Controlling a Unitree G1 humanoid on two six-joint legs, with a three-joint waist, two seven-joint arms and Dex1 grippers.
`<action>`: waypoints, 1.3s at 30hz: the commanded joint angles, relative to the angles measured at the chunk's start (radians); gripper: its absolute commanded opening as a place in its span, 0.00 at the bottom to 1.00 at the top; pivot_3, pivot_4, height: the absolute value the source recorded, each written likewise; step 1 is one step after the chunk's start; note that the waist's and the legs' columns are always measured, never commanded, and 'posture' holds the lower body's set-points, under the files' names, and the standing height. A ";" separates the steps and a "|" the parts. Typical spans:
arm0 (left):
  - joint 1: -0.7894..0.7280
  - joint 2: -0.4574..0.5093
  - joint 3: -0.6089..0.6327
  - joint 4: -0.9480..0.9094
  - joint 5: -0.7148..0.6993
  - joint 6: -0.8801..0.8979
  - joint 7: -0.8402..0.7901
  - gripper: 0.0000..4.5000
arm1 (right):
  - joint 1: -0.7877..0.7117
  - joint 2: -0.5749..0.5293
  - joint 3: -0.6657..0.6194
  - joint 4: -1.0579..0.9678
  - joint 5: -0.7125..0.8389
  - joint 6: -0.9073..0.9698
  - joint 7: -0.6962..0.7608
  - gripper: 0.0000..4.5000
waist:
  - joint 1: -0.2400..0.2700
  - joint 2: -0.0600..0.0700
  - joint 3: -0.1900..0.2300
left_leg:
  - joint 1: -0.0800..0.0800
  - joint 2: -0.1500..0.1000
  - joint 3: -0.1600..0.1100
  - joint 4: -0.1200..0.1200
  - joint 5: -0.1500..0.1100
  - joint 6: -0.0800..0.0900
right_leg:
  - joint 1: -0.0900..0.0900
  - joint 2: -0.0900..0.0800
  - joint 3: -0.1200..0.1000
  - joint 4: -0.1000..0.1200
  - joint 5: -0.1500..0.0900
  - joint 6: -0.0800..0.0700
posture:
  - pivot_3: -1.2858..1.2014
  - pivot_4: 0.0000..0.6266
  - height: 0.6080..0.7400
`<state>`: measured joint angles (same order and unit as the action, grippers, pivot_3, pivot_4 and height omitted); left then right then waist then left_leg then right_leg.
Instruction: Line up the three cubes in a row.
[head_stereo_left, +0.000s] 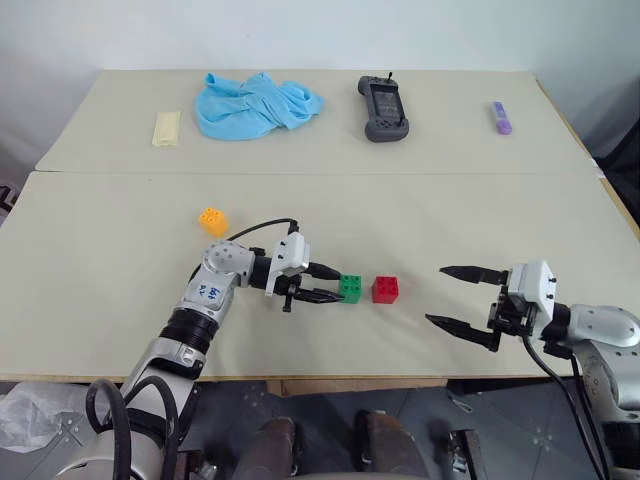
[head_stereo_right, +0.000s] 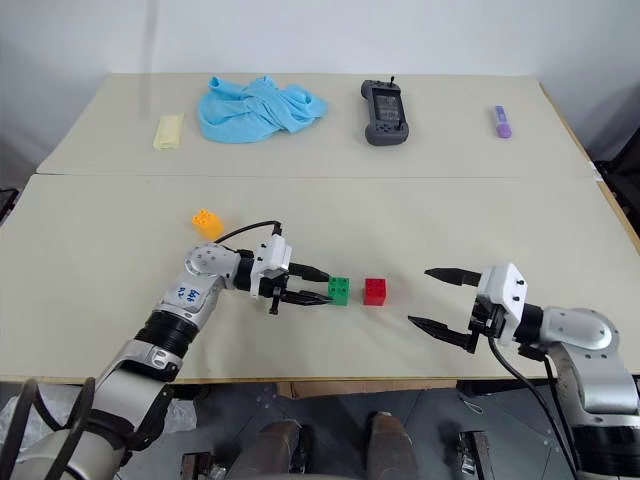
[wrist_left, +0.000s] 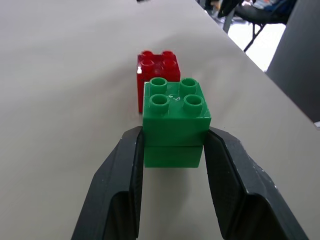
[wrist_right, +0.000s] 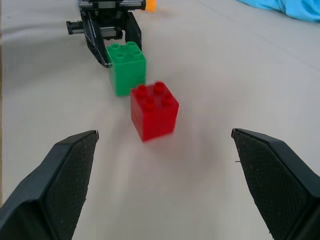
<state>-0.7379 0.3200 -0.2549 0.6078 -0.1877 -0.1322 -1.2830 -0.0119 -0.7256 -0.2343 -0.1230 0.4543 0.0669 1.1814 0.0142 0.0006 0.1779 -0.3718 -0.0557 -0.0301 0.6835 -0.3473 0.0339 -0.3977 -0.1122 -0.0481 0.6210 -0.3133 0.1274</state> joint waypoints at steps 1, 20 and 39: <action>-0.026 -0.024 -0.010 0.039 0.057 -0.056 0.045 0.32 | 0.032 -0.002 -0.041 -0.052 0.027 -0.018 -0.019 1.00 | 0.009 0.000 0.000 | 0.000 0.000 0.000 0.000 0.000 0.000 | 0.000 -0.001 0.000 0.000 0.000 0.001 | 0.52 0.24 1.00; 0.055 0.053 0.038 -0.029 0.047 0.001 0.011 0.32 | 0.005 -0.002 -0.002 -0.031 0.035 -0.024 0.002 1.00 | 0.010 0.000 0.000 | 0.002 0.000 -0.002 0.001 0.001 0.000 | 0.003 -0.002 0.000 -0.001 0.001 0.002 | 0.52 0.24 1.00; 0.554 0.146 0.447 -0.649 -0.197 0.185 0.342 0.99 | -0.119 0.062 0.084 0.057 0.036 -0.095 0.054 1.00 | -0.002 0.000 0.000 | 0.002 0.000 -0.006 0.000 0.001 -0.001 | 0.003 -0.003 0.006 -0.002 0.001 0.001 | 0.52 0.24 1.00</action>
<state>-0.2391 0.4681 0.1085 0.0809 -0.3286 0.0210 -1.0239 -0.1154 -0.6702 -0.1494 -0.0432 0.4706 -0.0175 1.2339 0.0120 0.0010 0.1781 -0.3705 -0.0553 -0.0363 0.6838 -0.3460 0.0329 -0.3938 -0.1153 -0.0418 0.6186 -0.3127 0.1283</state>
